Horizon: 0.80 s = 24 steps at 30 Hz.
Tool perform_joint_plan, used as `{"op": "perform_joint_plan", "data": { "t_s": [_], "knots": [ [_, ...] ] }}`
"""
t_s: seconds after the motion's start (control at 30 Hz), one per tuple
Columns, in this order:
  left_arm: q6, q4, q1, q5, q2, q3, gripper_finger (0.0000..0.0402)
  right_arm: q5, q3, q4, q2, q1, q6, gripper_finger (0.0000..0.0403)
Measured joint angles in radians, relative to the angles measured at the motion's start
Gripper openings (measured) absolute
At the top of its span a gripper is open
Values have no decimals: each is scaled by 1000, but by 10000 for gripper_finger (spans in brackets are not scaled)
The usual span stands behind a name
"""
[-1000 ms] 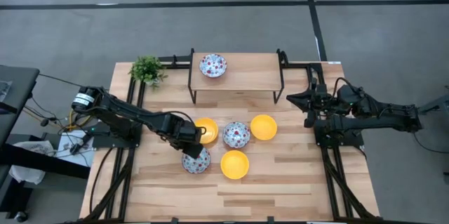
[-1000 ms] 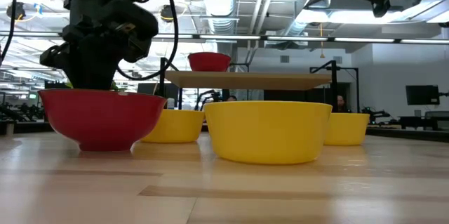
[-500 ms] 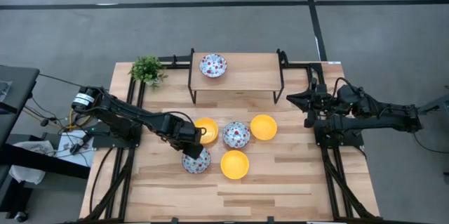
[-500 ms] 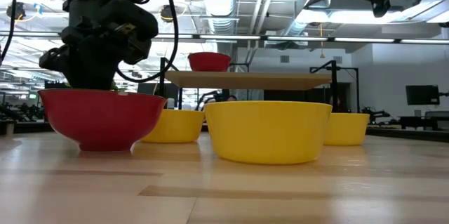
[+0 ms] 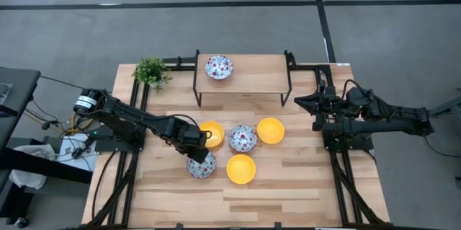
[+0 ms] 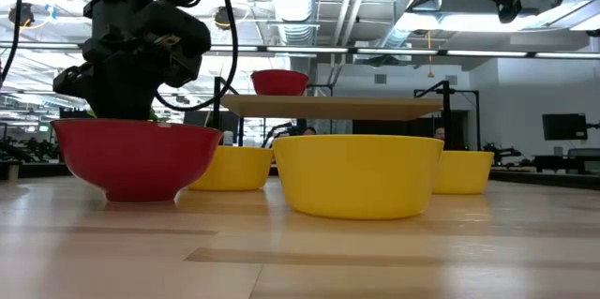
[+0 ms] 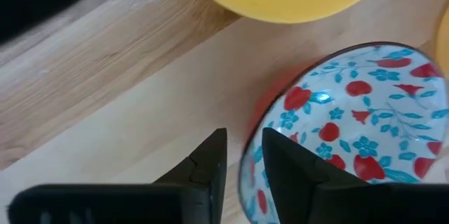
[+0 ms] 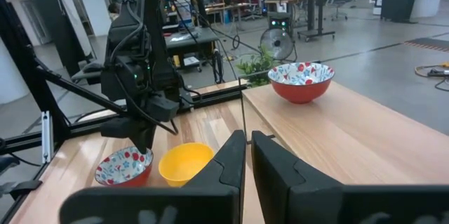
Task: Pick & Place Mini bowls
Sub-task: Stack the bottom white bowl on the white bowl on the shelf
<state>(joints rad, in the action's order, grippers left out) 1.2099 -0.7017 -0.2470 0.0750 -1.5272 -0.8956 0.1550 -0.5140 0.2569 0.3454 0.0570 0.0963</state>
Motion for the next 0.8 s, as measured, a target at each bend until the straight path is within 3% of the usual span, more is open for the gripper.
{"op": "perform_joint_plan", "data": {
  "t_s": [0.17, 0.4, 0.63, 0.8],
  "knots": [
    [40, 10, 0, 5, 0, 19, 81, 0, 0, 0, 0, 0, 0, 17],
    [48, 27, -1, 41, 5, 19, 13, 1, 0, 0, 0, 0, -1, 17],
    [49, 25, 0, 124, 25, 22, 10, 1, 0, 0, 0, 0, -2, 17],
    [52, 31, -6, 190, 130, -9, 8, 1, 0, 0, 0, 0, -2, 17]
  ]
}}
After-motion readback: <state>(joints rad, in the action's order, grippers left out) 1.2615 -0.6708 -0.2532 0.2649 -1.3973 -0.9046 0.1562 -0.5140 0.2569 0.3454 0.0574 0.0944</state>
